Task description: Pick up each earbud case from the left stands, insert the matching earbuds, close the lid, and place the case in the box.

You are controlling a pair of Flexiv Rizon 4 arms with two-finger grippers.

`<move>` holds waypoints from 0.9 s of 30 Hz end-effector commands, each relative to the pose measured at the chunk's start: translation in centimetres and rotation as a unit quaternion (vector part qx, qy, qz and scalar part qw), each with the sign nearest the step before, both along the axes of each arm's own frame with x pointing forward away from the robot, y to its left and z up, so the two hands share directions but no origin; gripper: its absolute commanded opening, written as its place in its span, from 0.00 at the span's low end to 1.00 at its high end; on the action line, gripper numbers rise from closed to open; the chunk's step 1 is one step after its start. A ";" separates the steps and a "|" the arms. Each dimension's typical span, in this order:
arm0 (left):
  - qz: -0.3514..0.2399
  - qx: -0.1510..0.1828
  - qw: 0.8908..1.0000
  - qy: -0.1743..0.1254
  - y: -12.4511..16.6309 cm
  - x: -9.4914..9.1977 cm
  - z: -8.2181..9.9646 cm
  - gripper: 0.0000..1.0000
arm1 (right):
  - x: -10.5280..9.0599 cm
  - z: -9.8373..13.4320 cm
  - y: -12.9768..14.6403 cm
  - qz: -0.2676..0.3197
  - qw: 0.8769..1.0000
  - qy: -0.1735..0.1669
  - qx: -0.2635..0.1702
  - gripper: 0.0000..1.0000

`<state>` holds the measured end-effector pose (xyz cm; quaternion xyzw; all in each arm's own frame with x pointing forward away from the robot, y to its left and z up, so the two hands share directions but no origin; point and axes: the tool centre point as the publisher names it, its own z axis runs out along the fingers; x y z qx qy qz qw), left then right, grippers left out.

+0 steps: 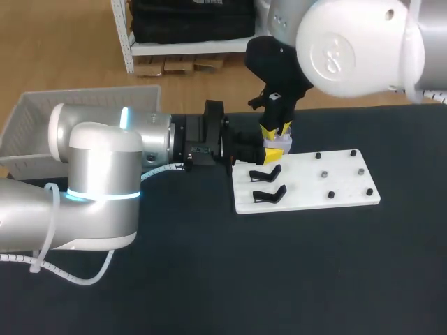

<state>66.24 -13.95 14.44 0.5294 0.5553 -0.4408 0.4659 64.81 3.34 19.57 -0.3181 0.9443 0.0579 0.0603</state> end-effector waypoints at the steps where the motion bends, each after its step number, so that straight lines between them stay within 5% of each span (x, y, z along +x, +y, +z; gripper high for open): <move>1: 0.002 -0.004 1.000 -0.002 0.0 -0.1 -0.1 0.00 | 0.2 -0.3 0.1 0.000 1.000 0.002 0.001 0.00; 18: 0.002 -0.004 1.000 -0.002 0.0 -0.1 -0.1 0.00 | 0.3 -0.9 0.2 0.003 1.000 0.003 -0.013 0.00; 20: 0.002 -0.004 1.000 -0.002 0.0 -0.1 -0.1 0.00 | 0.2 -0.9 0.3 0.005 1.000 0.003 -0.014 0.24; 27: 0.002 -0.004 1.000 -0.002 0.0 -0.1 -0.1 0.00 | 0.0 -0.6 0.4 0.006 1.000 -0.001 -0.017 0.34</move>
